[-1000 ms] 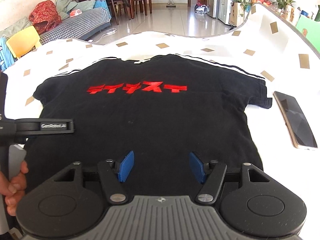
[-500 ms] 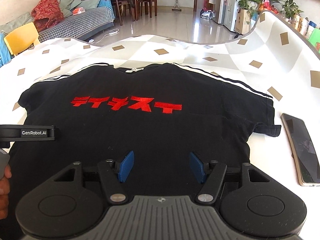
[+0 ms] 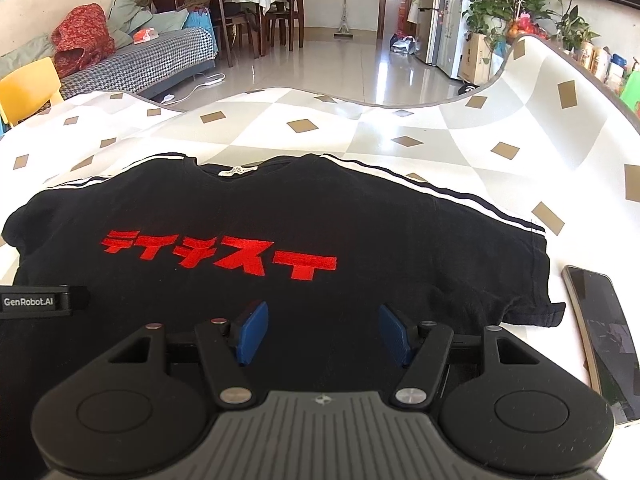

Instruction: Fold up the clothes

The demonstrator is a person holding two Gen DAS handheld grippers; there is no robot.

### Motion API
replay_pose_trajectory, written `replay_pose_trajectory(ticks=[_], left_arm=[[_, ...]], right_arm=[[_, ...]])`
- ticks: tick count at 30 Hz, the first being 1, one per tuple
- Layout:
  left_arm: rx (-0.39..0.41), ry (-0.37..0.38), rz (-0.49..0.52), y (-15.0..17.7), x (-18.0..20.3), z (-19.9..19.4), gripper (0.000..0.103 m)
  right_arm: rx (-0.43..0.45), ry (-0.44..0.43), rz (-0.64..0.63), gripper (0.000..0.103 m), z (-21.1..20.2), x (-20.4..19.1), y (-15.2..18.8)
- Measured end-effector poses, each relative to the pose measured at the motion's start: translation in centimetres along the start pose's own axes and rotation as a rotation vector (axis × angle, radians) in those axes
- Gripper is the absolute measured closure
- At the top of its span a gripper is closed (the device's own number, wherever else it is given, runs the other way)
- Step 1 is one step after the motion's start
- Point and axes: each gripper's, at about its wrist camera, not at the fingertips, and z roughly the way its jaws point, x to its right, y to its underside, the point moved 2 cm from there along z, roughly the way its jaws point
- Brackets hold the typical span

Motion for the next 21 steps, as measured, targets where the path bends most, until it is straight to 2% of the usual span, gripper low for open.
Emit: replay_pose_trajectory(ticks=[4, 21], left_arm=[[0.008, -0.001, -0.001, -0.3, 0.1, 0.4, 0.000], [0.027, 0.001, 0.003, -2.7, 1.3, 2.4, 0.000]], right_arm=[[-0.047, 0.021, 0.058, 0.042, 1.7, 1.1, 0.2], [-0.003, 0.102, 0.106, 0.042, 3.6, 2.5, -1.2]])
